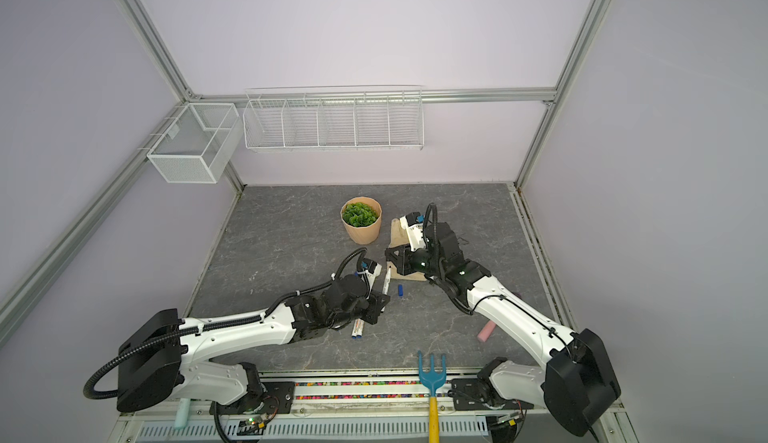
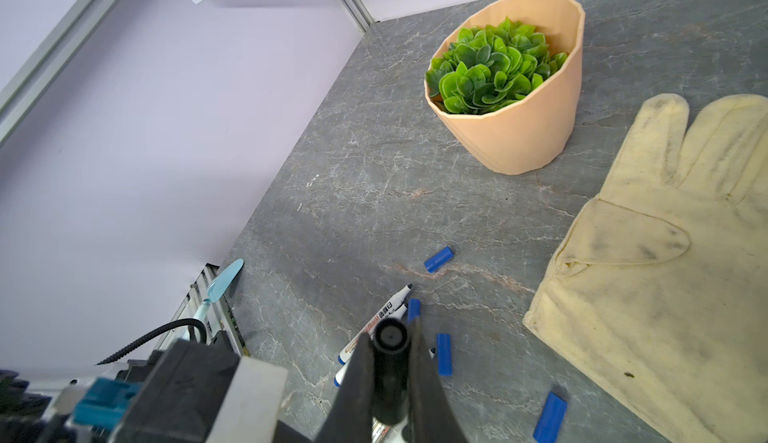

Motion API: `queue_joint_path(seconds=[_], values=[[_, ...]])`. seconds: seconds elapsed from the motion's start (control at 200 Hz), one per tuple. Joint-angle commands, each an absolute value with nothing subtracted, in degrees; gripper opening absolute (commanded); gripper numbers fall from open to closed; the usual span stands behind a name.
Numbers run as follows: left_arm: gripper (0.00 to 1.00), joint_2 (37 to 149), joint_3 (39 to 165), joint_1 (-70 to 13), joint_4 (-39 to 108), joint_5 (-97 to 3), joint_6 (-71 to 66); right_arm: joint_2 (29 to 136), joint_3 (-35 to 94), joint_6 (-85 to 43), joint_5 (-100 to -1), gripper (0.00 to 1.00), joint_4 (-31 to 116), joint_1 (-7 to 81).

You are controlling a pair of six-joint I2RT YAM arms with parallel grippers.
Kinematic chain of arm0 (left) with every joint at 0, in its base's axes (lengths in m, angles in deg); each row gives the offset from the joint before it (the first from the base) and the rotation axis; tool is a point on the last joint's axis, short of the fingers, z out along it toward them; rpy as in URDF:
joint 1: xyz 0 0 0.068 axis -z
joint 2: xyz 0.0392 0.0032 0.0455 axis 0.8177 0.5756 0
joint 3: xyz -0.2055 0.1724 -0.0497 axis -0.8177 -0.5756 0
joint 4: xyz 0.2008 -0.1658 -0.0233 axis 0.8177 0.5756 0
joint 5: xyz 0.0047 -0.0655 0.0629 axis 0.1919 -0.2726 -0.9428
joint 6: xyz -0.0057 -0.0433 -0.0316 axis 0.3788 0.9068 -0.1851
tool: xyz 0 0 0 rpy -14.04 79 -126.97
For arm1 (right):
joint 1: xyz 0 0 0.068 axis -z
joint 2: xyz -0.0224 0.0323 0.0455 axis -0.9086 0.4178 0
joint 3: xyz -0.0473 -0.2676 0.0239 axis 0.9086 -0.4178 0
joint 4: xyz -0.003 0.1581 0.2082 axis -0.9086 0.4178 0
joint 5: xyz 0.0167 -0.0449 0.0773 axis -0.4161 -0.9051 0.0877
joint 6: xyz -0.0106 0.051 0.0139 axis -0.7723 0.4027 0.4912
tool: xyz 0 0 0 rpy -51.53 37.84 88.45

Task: Insert the pens into the pen caps
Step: 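Press the black cap down onto the marker tip with the right gripper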

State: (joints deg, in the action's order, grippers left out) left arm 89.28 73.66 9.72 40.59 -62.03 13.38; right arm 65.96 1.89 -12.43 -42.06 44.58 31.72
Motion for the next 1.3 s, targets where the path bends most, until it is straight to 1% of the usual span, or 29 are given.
queue_joint_path(seconds=[0.0, 0.27, 0.685, 0.875, 0.985, 1.12, 1.294], values=[[0.00, 89.0, 75.0, 10.1, 41.0, -62.7, 12.5, 67.1, 2.2, -13.8, -42.3, 0.08, 46.5, 31.6], [0.00, 89.1, 75.0, 10.1, 41.1, -62.9, 12.7, 66.5, 2.3, -15.7, -42.7, 0.08, 49.1, 31.6], [0.00, 89.8, 75.3, 10.1, 40.9, -62.8, 12.5, 65.6, 1.1, -15.3, -37.0, 0.08, 49.3, 31.6], [0.00, 86.9, 74.7, 10.1, 36.8, -64.7, 11.1, 65.7, 0.7, -14.5, -34.1, 0.07, 49.5, 31.6], [0.00, 84.8, 74.0, 9.3, 34.2, -65.4, 10.6, 64.7, 0.8, -14.8, -34.6, 0.07, 50.3, 31.7], [0.00, 83.5, 73.9, 8.7, 33.9, -65.5, 10.4, 63.7, 1.5, -15.8, -34.9, 0.07, 52.2, 31.8], [0.00, 83.6, 73.2, 8.6, 33.4, -65.9, 11.0, 63.6, 2.3, -16.3, -32.8, 0.07, 53.1, 31.9]])
